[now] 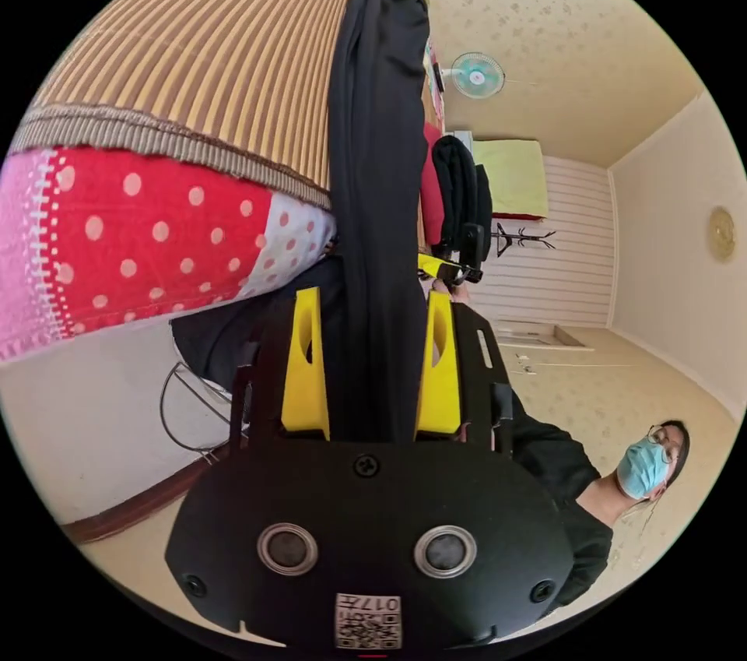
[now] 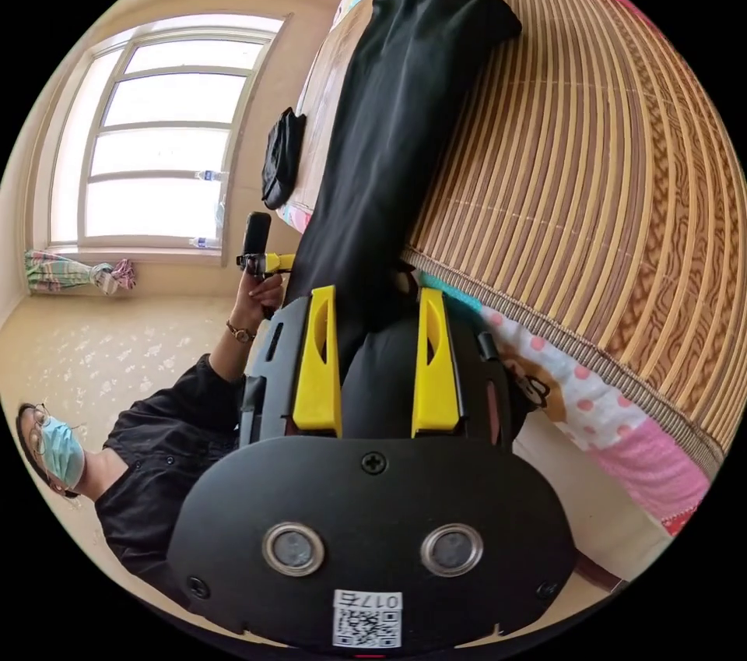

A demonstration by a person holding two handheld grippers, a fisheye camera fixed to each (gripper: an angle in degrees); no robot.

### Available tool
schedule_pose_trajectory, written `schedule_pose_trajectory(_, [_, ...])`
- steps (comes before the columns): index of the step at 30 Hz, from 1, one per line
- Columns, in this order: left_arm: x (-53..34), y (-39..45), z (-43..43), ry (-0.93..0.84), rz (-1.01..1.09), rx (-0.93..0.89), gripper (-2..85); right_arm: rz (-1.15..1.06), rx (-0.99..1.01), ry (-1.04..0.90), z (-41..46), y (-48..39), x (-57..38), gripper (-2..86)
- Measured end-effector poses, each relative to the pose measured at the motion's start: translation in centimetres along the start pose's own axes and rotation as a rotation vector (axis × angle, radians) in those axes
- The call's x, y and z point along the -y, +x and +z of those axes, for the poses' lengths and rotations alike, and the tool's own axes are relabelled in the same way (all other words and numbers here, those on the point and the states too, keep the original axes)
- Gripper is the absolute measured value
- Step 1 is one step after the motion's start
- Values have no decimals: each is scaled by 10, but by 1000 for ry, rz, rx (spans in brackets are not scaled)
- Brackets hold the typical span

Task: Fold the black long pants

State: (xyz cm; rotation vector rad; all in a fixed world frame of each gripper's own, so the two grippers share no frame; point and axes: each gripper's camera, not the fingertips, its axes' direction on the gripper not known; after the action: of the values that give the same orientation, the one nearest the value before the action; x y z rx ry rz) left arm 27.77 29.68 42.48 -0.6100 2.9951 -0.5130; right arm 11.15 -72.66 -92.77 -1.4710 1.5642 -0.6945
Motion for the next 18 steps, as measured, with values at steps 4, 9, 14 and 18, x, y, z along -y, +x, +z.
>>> schedule_pose_trajectory(4, [-3, -1, 11, 17, 39, -16, 138, 7, 8, -14, 8, 2, 12, 137])
schedule_pose_trajectory(9, [-13, -1, 18, 65, 69, -7, 41, 8, 25, 12, 8, -6, 6, 139])
schedule_pose_trajectory(14, [-28, 3, -10, 194, 178, -251, 39, -6, 198, -6, 8, -4, 2, 139])
schedule_pose_trajectory(18, [-36, -14, -13, 158, 94, -101, 52, -6, 156, -52, 21, -13, 10, 151])
